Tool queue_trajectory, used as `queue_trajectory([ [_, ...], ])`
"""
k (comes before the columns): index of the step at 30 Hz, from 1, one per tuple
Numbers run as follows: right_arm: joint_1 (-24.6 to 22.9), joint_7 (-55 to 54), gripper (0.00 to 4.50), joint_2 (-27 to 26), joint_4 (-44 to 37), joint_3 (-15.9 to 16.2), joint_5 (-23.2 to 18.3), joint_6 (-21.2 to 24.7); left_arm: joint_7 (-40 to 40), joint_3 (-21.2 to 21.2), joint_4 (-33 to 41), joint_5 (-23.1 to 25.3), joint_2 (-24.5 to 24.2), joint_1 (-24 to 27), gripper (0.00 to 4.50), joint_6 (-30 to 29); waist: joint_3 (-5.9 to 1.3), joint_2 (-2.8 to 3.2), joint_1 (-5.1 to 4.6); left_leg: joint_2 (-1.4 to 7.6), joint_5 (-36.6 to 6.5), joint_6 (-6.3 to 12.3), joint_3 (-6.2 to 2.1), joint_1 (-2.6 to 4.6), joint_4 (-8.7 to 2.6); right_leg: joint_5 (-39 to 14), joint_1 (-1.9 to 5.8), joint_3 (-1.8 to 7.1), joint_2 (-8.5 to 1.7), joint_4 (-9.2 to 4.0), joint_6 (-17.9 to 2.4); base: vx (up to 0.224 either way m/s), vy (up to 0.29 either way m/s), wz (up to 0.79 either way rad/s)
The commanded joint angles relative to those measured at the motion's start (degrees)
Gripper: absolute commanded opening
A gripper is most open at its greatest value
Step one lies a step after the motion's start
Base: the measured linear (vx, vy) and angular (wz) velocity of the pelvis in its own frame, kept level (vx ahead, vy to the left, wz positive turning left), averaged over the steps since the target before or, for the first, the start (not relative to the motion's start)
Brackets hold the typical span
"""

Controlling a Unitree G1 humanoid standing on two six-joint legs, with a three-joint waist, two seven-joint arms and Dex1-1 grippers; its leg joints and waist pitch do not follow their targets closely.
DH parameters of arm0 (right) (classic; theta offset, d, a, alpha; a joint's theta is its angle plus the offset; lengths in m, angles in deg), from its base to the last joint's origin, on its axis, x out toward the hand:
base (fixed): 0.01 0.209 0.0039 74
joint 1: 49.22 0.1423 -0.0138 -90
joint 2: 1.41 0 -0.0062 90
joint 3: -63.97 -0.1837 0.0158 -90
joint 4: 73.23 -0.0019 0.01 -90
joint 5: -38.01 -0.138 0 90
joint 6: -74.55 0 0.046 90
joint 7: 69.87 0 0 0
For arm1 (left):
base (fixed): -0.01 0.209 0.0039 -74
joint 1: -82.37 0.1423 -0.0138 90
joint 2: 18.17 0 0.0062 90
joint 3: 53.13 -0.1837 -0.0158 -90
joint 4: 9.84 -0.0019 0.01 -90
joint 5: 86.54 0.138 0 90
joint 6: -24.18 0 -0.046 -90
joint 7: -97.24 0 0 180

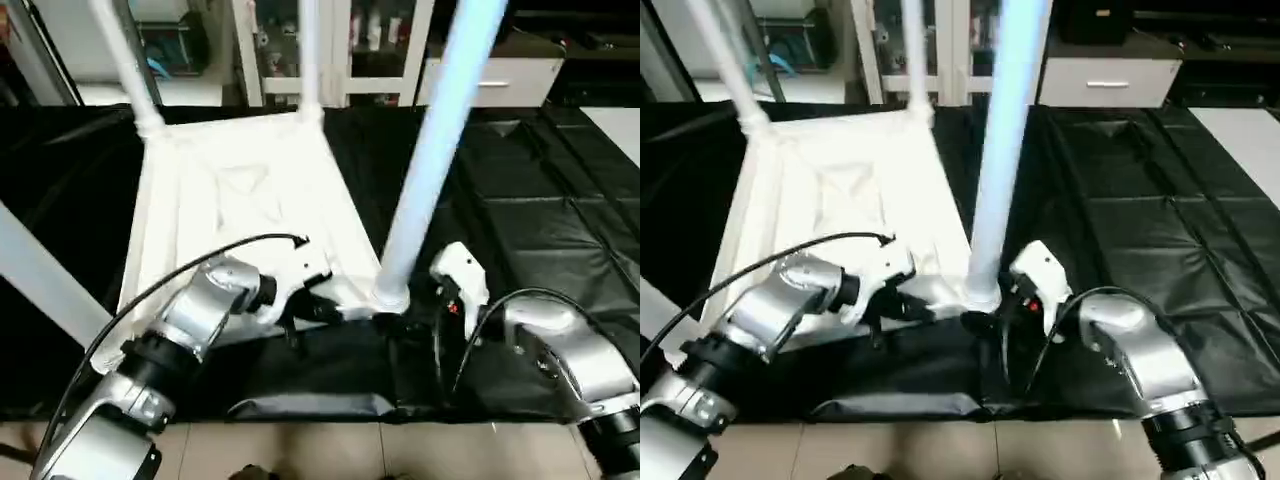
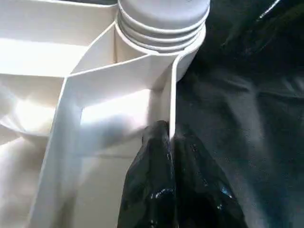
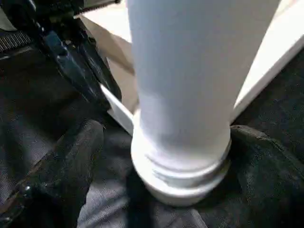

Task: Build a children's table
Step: Rotate leg to tighten

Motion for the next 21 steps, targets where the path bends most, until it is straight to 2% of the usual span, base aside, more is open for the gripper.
queue_trajectory([
  [1, 1.3, 1.3, 4.34, -0.3, 1.0, 0.1, -0.9, -0.7, 2.8, -1.5, 2.3, -1.6, -0.2, 0.9, 0.0, -1.4, -3.79, -0.88, -0.05, 3.06, -9.6, 3.56, -1.23, 1.51, -4.35, -10.1, 2.24, 1.64, -2.85, -2.86, -13.8, 0.0, 0.0, 0.0],
  [2, 1.4, 1.5, 4.34, -0.6, 1.4, -0.1, -1.2, -0.8, 3.0, -1.5, 2.5, -1.5, -0.3, 1.1, 0.0, -1.5, -3.88, -0.68, -0.03, 3.03, -8.8, 3.68, -1.23, 1.52, -4.29, -8.8, 2.29, 1.62, -2.82, -2.77, -14.0, 0.0, 0.0, 0.0],
  [4, 1.9, 1.5, 4.34, -1.2, 2.5, -0.3, -1.0, -1.2, 3.2, -1.5, 2.7, -1.3, -0.6, 1.3, 0.0, -1.7, -4.0, -0.76, -0.06, 2.95, -7.6, 4.13, -1.25, 1.38, -4.14, -7.0, 2.4, 1.57, -2.83, -2.48, -14.5, 0.0, 0.0, 0.0],
  [5, 2.0, 1.6, 4.19, -1.3, 2.7, -0.2, -1.0, -1.2, 3.2, -1.6, 2.8, -1.3, -0.7, 1.3, 0.0, -1.8, -3.98, -0.77, -0.04, 2.9, -7.5, 4.22, -1.2, 1.39, -4.11, -6.9, 2.37, 1.53, -2.75, -2.54, -14.6, 0.0, 0.0, 0.0],
  [8, 2.6, 2.2, 4.08, -1.7, 4.2, -0.1, -0.8, -1.4, 3.3, -1.8, 3.1, -1.4, -0.9, 1.1, 0.0, -2.3, -4.02, -0.67, 0.06, 2.92, -7.2, 4.34, -1.21, 1.45, -4.05, -6.4, 2.46, 1.52, -2.73, -2.43, -14.8, 0.0, 0.0, 0.0],
  [9, 2.7, 2.2, 3.9, -1.8, 4.5, -0.1, -0.8, -1.4, 3.3, -1.8, 2.9, -1.4, -0.8, 1.0, 0.0, -2.3, -4.0, -0.23, -0.06, 2.85, -7.6, 4.1, -1.17, 1.48, -4.05, -6.6, 2.41, 1.47, -2.62, -2.59, -14.8, 0.0, 0.0, 0.0],
  [13, 3.0, 3.1, 3.59, -1.7, 5.6, 0.2, -0.2, -2.2, 3.4, -1.8, 2.6, -1.2, -0.6, 0.5, 0.0, -2.5, -4.13, -0.29, -0.07, 2.86, -8.2, 3.71, -1.24, 1.51, -4.0, -6.1, 2.57, 1.44, -2.65, -2.45, -15.1, 0.0, 0.0, 0.0],
  [21, 3.6, 3.9, 2.96, -2.1, 7.8, 0.2, 0.3, -3.6, 3.0, -1.7, 3.2, -1.3, -0.7, 0.7, 0.0, -3.7, -4.18, -0.43, 0.14, 2.81, -7.3, 4.55, -1.26, 1.39, -3.83, -5.3, 2.72, 1.39, -2.73, -2.23, -15.7, 0.0, 0.0, 0.0],
])
